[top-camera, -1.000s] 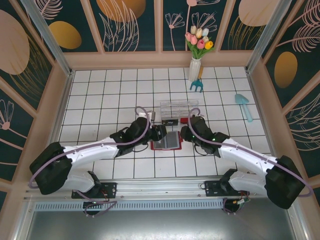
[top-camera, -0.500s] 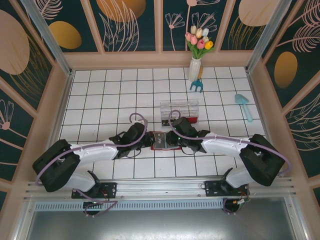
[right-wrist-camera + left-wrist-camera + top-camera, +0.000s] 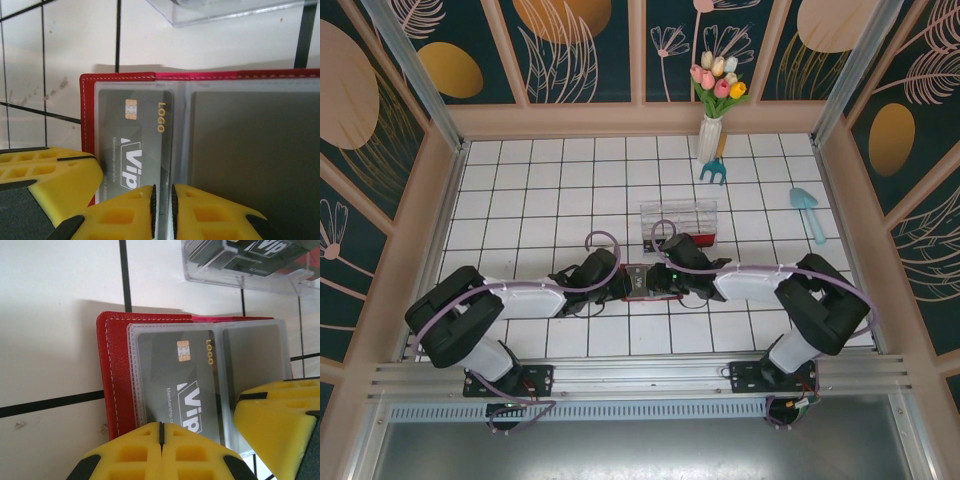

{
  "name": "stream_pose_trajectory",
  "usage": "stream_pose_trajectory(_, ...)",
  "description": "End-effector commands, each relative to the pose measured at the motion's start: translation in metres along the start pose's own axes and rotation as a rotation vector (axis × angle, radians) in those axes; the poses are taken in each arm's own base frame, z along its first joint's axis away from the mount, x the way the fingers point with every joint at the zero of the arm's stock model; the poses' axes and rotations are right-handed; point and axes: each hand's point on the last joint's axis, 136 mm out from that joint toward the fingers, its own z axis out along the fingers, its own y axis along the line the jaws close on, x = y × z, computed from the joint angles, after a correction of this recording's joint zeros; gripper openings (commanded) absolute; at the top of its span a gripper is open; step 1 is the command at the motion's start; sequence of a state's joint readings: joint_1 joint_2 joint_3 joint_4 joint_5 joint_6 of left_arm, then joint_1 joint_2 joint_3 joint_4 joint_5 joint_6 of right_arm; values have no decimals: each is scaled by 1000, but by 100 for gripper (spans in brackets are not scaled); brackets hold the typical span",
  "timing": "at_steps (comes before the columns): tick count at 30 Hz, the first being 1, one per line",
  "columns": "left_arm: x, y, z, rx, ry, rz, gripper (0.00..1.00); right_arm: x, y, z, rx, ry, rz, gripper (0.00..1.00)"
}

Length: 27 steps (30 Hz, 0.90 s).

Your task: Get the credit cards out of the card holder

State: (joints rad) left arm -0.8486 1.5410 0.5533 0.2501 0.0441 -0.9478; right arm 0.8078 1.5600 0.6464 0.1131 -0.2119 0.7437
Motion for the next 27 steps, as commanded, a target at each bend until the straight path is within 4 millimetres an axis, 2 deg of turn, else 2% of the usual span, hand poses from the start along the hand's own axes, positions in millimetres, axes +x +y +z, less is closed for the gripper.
stream_pose_trajectory(1, 7, 15, 5, -49, 23, -19, 6, -8, 5, 3, -28, -3, 28, 18)
stream_pose_trajectory(5, 12, 23, 7, -72, 37, -23, 6, -6, 6, 6, -48, 12, 32, 19)
stream_pose_trajectory(12, 14, 19, 11, -51, 51, -27, 5, -2, 13, 11, -92, 41, 39, 19)
stream_pose_trajectory(16, 13, 17, 11, -47, 51, -25, 5, -3, 12, 11, -87, 40, 42, 15)
stream_pose_trajectory(21, 13, 18, 10, -55, 50, -25, 5, -5, 8, 6, -88, 25, 56, 0)
stream_pose_trajectory(27, 12, 25, 9, -93, 40, -31, 2, -6, -2, -1, -80, 8, 75, 0)
